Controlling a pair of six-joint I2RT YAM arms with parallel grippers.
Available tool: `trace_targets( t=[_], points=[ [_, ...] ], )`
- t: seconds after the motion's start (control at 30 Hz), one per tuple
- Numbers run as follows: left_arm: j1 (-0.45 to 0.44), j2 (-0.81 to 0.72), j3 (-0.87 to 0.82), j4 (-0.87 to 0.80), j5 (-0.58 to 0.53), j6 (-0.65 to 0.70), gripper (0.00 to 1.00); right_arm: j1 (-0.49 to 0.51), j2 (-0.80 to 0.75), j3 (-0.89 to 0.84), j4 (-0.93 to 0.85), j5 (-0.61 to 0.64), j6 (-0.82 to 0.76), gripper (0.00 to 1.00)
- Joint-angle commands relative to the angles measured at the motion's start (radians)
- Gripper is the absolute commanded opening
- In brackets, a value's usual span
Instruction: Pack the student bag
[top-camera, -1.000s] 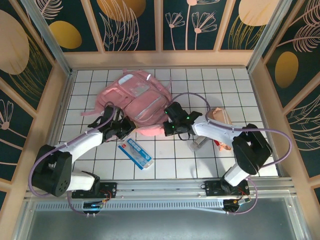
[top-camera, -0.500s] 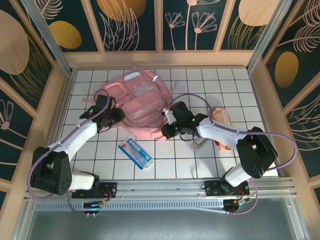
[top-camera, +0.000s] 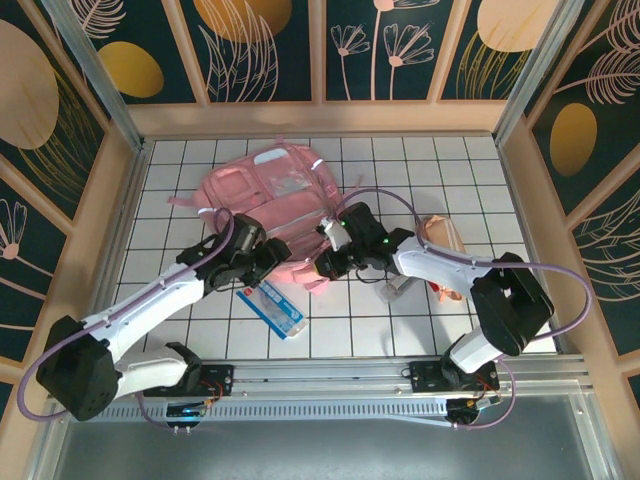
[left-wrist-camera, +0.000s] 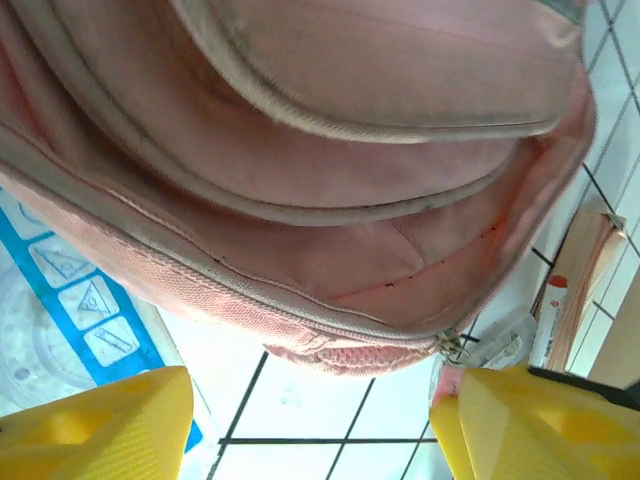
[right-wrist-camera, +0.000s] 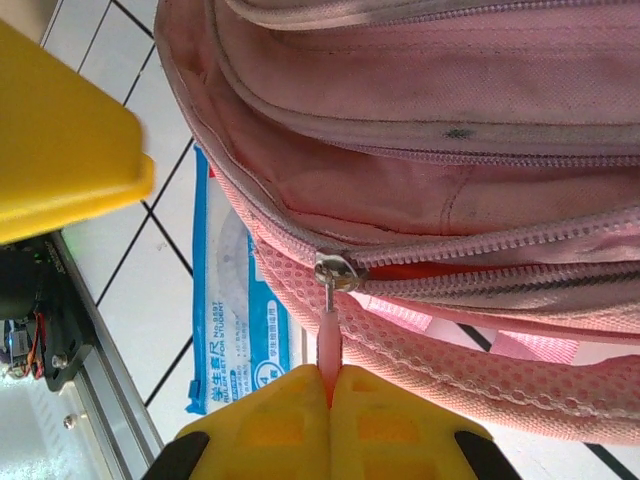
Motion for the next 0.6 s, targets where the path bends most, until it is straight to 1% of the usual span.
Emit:
trace_targets(
  t=[0.0, 0.1, 0.13, 0.17, 0.23, 0.3, 0.33, 0.37, 0.47, 0.57],
  points=[
    [-0.017, 0.08, -0.029, 0.058, -0.021, -0.133, 0.7, 0.019, -0.003, -0.009, 0.045, -0.051, -0.021, 0.0],
    [-0.02, 0.141, -0.035, 0.106, -0.034, -0.155, 0.7, 0.027, -0.014, -0.019, 0.041, -0.047, -0.017, 0.0],
    [-0.02, 0.15, -0.032, 0.103, -0.062, -0.161, 0.69, 0.029, -0.017, -0.02, 0.039, -0.045, -0.014, 0.0],
    [-0.021, 0.156, -0.029, 0.097, -0.101, -0.166, 0.65, 0.03, -0.021, -0.023, 0.035, -0.041, -0.011, 0.0],
    [-0.019, 0.158, -0.031, 0.105, -0.158, -0.165, 0.48, 0.032, -0.028, -0.025, 0.014, -0.015, -0.006, 0.0],
    [-0.004, 0.162, -0.032, 0.135, -0.179, -0.099, 0.14, 0.032, -0.032, -0.028, -0.012, 0.034, -0.009, 0.0],
    [0.008, 0.164, -0.028, 0.129, -0.18, -0.071, 0.02, 0.032, -0.036, -0.027, -0.027, 0.061, -0.009, 0.0],
    [0.03, 0.168, -0.021, 0.11, -0.17, -0.04, 0.0, 0.031, -0.037, -0.025, -0.046, 0.097, -0.013, 0.0],
    [0.112, 0.158, -0.019, 0.063, -0.117, 0.058, 0.0, 0.03, -0.03, -0.014, -0.109, 0.23, -0.017, 0.0],
    [0.198, 0.104, -0.031, 0.029, -0.104, 0.146, 0.0, 0.013, -0.001, 0.0, -0.16, 0.332, -0.003, 0.0]
  ],
)
